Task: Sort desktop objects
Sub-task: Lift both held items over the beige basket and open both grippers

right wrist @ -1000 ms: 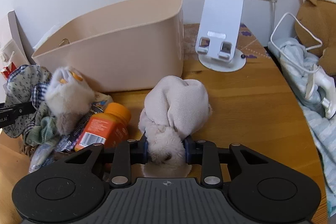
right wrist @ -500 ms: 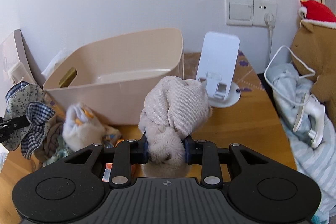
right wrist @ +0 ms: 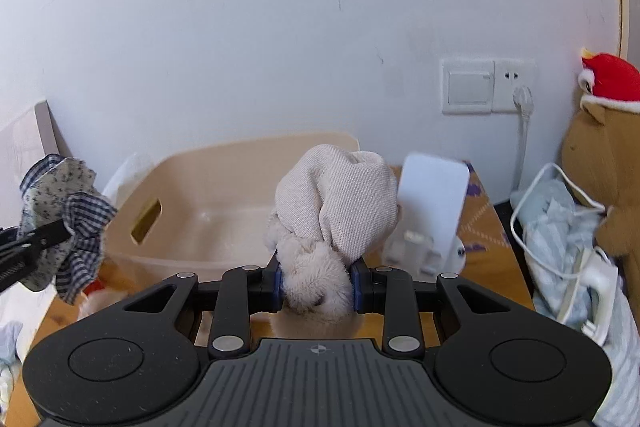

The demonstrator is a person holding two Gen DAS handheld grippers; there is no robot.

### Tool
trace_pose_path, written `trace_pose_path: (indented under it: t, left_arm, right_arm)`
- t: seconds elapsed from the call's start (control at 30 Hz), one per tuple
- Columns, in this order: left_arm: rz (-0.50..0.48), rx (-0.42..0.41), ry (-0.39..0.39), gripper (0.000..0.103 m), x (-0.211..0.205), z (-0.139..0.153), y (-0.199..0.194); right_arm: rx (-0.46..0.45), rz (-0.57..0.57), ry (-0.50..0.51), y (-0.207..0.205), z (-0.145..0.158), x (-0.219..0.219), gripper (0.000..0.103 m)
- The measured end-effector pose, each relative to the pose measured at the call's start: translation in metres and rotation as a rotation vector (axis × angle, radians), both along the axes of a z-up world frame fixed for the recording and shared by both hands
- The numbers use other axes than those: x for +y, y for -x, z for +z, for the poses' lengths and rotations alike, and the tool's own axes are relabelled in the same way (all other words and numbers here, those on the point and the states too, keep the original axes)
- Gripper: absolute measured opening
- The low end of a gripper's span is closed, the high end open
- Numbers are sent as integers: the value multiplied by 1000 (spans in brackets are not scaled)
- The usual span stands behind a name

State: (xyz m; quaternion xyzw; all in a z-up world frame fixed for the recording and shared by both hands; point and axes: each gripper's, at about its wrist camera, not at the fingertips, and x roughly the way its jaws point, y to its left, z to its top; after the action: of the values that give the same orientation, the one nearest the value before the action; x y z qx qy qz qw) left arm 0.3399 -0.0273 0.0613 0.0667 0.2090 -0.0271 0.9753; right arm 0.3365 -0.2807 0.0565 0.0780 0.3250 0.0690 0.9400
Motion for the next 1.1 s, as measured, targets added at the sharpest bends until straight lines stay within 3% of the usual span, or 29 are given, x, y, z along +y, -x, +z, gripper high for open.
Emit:
trace_pose_path:
  t: [0.2,0.37,0.6,0.73,0.83,0.9,0.97,1.1]
  left_arm:
    - [2,-21,-20,16,-29,0,-28]
    - [6,29,-42,16,-48,-18,-63]
    - [-30,310,38,16,-55,-57,-122]
    - [-56,384,17,18,-58,-74,-132]
    - [-48,381,27,30,-53,-74,-133]
    - [-55,378,45,46,-48,-73,-132]
    - [-56,359,50,74,-48,-69,-124]
    - [-58,333,60,82,-44,-60,-119]
  right_arm:
    - [18,-38,-57,-31,-6,4,28]
    - [35,-45,-54,-58,-17,18,28]
    - [79,-55,-31,-88,-42,33,29]
    - [84,-37,33,-93,-52,43,29]
    - [89,-12,41,-93,-52,47,32]
    - [95,-3,49,-91,-53,50,39]
    - [93,2,60,-88,-52,52,49]
    - [74,-8,58,-79,-49,55,77]
